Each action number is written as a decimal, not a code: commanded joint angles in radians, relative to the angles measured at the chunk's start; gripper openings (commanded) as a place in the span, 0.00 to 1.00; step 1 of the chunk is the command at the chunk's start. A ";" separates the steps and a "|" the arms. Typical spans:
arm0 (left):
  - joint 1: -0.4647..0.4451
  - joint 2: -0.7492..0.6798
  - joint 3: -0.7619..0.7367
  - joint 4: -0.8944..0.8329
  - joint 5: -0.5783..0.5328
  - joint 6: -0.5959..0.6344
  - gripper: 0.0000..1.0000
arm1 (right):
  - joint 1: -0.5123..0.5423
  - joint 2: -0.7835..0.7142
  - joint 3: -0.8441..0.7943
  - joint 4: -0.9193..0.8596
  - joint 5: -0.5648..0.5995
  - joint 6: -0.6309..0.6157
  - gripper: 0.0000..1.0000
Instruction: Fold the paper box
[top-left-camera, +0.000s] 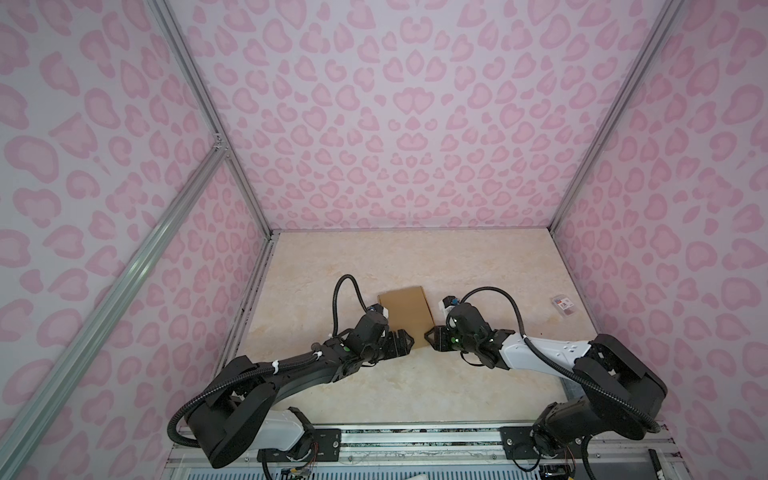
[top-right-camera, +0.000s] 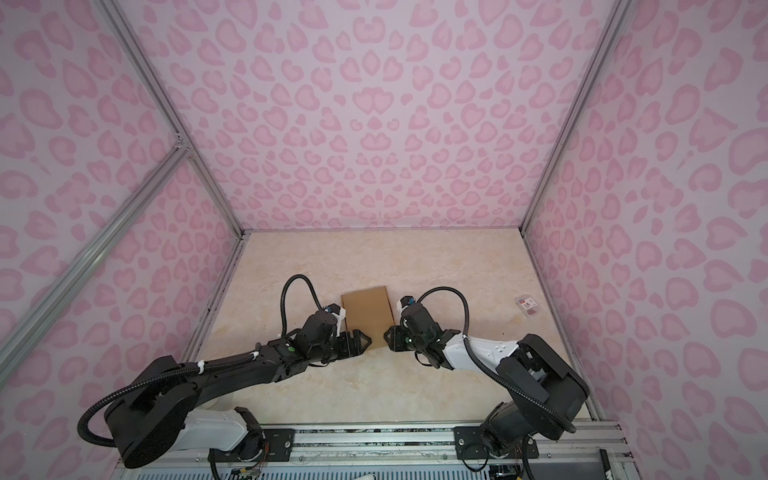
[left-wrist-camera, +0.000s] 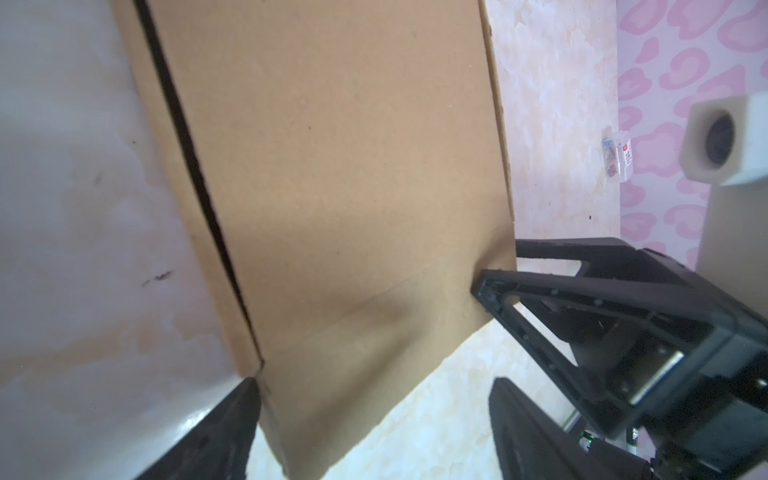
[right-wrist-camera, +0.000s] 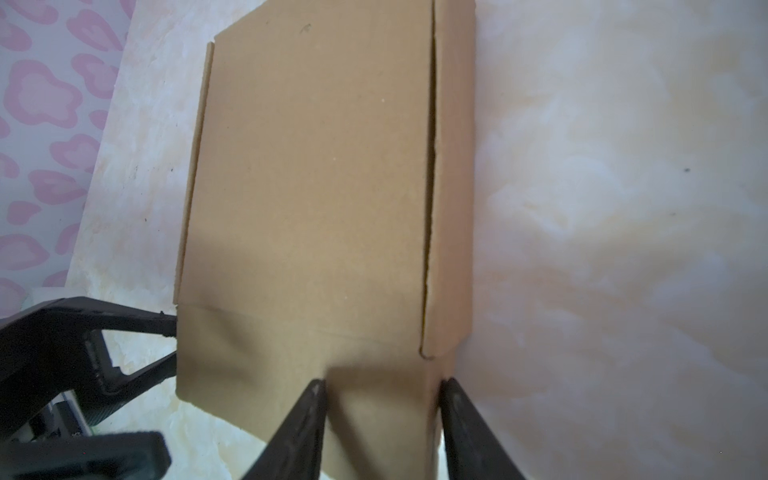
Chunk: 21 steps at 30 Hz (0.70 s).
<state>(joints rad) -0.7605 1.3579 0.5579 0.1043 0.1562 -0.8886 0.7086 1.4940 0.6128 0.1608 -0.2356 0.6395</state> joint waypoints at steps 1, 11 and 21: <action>0.000 -0.010 -0.001 0.022 0.000 0.001 0.89 | 0.003 0.006 0.004 -0.018 0.015 -0.011 0.46; 0.000 -0.017 -0.001 0.012 -0.002 0.005 0.89 | 0.013 -0.013 0.007 -0.066 0.064 -0.037 0.52; 0.013 -0.056 0.001 -0.033 -0.018 0.033 0.89 | 0.022 -0.022 0.020 -0.086 0.068 -0.038 0.54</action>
<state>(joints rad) -0.7536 1.3163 0.5564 0.0982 0.1490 -0.8757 0.7284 1.4776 0.6281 0.1043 -0.1837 0.6125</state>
